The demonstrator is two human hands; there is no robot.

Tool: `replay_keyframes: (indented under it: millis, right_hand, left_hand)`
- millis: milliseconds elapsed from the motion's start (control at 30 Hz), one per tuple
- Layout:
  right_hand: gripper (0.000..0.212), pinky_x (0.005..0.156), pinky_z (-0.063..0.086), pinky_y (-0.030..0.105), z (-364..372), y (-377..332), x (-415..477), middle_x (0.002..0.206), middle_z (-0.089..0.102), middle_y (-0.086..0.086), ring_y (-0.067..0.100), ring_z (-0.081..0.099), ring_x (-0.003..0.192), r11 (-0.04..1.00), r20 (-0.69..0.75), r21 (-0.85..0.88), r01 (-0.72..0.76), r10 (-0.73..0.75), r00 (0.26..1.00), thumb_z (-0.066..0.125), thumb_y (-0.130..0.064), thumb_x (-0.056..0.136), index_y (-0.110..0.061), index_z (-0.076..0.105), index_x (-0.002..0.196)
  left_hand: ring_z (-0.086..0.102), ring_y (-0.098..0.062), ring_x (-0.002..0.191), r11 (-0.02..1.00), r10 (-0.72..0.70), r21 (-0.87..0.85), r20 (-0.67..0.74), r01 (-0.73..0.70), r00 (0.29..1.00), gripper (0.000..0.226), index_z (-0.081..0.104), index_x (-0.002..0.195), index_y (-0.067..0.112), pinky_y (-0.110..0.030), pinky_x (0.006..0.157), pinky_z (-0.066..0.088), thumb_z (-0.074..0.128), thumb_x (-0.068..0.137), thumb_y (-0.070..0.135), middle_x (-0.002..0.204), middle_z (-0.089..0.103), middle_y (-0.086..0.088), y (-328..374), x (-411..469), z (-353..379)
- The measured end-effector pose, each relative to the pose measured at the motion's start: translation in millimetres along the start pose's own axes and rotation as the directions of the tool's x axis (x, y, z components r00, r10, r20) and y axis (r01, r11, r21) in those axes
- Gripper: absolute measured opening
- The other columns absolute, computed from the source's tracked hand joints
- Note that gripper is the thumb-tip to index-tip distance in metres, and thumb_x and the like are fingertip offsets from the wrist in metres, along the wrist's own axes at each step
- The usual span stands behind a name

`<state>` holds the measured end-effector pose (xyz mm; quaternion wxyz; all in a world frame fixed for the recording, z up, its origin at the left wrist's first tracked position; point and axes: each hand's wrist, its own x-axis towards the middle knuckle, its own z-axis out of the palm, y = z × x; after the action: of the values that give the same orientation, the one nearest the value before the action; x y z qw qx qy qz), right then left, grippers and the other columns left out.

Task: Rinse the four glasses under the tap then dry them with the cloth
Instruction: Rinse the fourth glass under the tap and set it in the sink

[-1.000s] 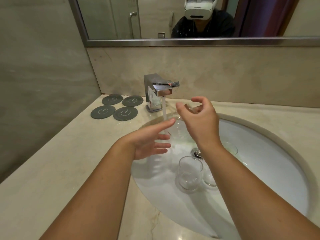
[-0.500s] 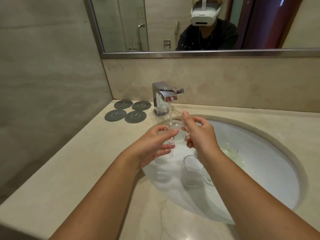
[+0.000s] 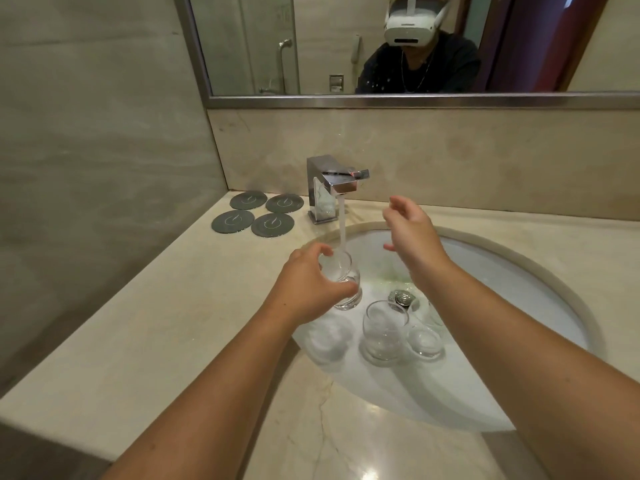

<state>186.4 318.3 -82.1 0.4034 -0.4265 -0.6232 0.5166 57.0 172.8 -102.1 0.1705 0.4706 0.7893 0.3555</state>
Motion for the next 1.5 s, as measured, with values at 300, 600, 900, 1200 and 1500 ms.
replay_keyframes:
  millis: [300, 600, 900, 1200, 1500]
  right_hand:
    - [0.064, 0.115, 0.048, 0.044, 23, -33, 35, 0.171, 0.033, -0.005, 0.017, 0.041, 0.15, 0.996, 0.146, -0.061, 0.067, -0.058, 0.988, 0.04, -0.006, 0.105, -0.022, 0.029, 0.166]
    - [0.055, 0.069, 0.045, 0.016, 22, -25, 37, 0.159, 0.05, -0.008, 0.006, 0.062, 0.098, 0.993, 0.142, -0.042, 0.108, -0.101, 0.985, 0.039, -0.006, 0.107, -0.021, 0.042, 0.16]
    - [0.063, 0.117, 0.037, 0.034, -19, -12, -14, 0.167, 0.041, -0.004, 0.015, 0.042, 0.151, 0.886, 0.199, -0.387, 0.255, -0.189, 0.962, 0.055, -0.03, 0.106, -0.029, 0.033, 0.165]
    - [0.059, 0.097, 0.035, 0.023, -94, 13, -79, 0.159, 0.051, 0.0, 0.019, 0.059, 0.118, 0.786, 0.222, -0.579, 0.214, -0.101, 0.97, 0.057, -0.03, 0.107, -0.028, 0.038, 0.162]
    - [0.055, 0.1, 0.037, 0.019, -103, 32, -79, 0.145, 0.061, -0.003, 0.016, 0.053, 0.098, 0.835, 0.175, -0.513, 0.201, -0.127, 0.976, 0.056, -0.026, 0.106, -0.028, 0.044, 0.16]
  left_hand:
    - [0.056, -0.017, 0.12, 0.999, 0.027, 0.025, -0.077, -0.025, 0.997, 0.074, 0.053, 0.145, 0.035, -0.024, 0.092, 0.042, 0.085, 0.078, 0.038, 0.133, 0.049, 0.002, -10, 2, 11]
    - [0.056, -0.019, 0.124, 0.999, 0.038, 0.032, -0.118, -0.035, 0.992, 0.076, 0.053, 0.143, 0.038, -0.031, 0.099, 0.05, 0.086, 0.075, 0.04, 0.133, 0.049, 0.002, -17, 6, 19]
    - [0.057, -0.018, 0.126, 0.982, 0.041, 0.187, -0.005, -0.039, 0.999, 0.076, 0.055, 0.143, 0.033, -0.032, 0.103, 0.049, 0.087, 0.074, 0.043, 0.141, 0.05, -0.001, -15, 7, 20]
    - [0.057, -0.026, 0.129, 0.882, -0.023, 0.461, 0.254, -0.1, 0.967, 0.085, 0.045, 0.157, 0.027, -0.026, 0.087, 0.038, 0.087, 0.085, 0.042, 0.151, 0.05, -0.008, 14, 42, 35]
    - [0.057, -0.032, 0.134, 0.82, -0.117, 0.559, 0.378, -0.126, 0.918, 0.088, 0.043, 0.159, 0.027, -0.038, 0.104, 0.048, 0.09, 0.085, 0.03, 0.153, 0.055, -0.01, 19, 60, 54]
